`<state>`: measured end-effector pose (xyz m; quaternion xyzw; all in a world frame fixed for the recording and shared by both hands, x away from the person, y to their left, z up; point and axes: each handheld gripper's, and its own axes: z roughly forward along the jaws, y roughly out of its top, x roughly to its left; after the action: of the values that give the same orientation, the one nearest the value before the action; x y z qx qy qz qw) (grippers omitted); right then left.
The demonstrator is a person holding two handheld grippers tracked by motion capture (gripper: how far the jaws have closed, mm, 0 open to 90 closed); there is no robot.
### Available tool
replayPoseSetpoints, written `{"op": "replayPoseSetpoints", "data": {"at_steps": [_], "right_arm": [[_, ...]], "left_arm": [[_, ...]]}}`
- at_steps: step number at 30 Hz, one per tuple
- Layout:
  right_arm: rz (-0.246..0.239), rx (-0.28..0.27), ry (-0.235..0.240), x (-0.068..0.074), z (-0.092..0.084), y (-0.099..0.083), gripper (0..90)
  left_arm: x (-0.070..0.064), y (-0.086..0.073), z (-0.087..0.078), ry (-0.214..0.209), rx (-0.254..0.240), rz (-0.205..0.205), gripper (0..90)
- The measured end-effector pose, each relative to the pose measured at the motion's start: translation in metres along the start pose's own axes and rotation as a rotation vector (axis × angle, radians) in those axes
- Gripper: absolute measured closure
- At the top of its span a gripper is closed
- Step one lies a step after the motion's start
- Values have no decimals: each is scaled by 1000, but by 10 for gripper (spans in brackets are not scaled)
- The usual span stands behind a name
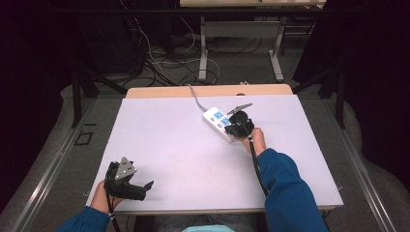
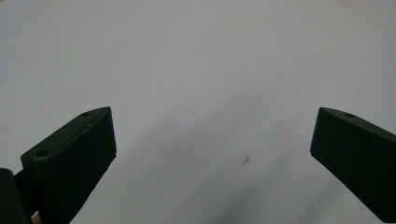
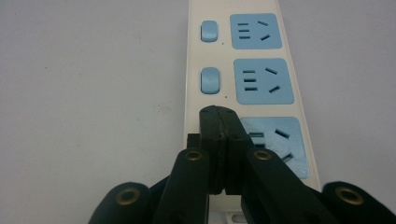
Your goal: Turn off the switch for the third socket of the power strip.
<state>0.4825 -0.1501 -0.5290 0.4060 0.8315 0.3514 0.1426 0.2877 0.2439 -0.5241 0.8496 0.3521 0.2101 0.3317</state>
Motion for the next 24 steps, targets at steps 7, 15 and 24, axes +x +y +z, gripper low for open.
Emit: {"op": "replayPoseSetpoints", "data": {"at_steps": [7, 15, 24], "right_arm": [[9, -4, -1, 0, 0, -1, 900], [19, -11, 7, 0, 0, -2, 900], [5, -11, -2, 0, 0, -2, 900]], "left_arm": [[0, 0, 0, -1, 0, 0, 1], [0, 0, 0, 3, 9, 11, 0], [0, 0, 0, 3, 11, 12, 1]]}}
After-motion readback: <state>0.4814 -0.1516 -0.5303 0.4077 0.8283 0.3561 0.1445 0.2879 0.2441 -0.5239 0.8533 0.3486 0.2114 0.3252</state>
